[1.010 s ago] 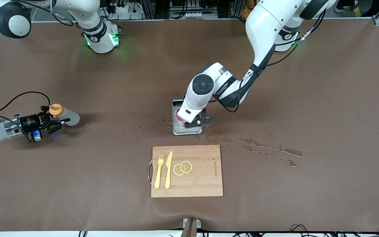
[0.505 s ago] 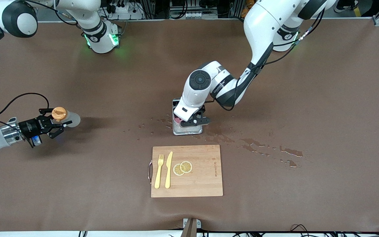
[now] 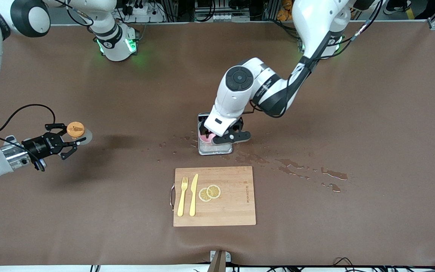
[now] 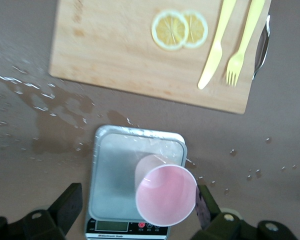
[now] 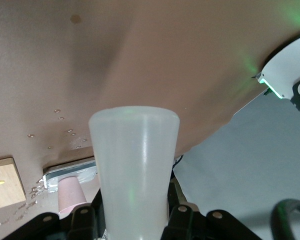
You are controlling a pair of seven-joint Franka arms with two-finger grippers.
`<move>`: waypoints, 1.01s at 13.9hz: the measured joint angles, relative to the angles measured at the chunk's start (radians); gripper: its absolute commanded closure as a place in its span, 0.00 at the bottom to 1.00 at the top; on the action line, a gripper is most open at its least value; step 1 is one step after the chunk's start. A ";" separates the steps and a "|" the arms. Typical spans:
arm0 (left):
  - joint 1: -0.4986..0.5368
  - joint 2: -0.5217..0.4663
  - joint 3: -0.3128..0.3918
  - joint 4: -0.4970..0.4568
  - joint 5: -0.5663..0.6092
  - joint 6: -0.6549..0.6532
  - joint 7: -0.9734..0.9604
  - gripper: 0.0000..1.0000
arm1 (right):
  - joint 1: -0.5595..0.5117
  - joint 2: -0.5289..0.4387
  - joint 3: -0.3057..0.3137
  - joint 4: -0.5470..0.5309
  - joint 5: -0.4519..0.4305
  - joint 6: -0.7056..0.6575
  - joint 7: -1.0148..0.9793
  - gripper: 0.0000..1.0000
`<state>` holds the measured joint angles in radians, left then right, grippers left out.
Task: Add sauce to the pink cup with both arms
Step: 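Release the cup on the scale while the right gripper lifts the bottle, then bring the bottle nozzle over the pink cup with the right gripper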
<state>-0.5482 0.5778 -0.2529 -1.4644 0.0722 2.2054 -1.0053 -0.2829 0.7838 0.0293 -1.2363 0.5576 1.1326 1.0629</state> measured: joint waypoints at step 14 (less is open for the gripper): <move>0.501 -0.217 0.004 -0.006 0.009 -0.316 0.563 0.00 | 0.301 -0.047 -0.002 0.128 -0.035 0.025 0.607 0.52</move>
<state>-0.0473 0.3611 -0.2492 -1.4699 0.0813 1.8893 -0.4420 0.0179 0.7372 0.0275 -1.1084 0.5222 1.1573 1.6697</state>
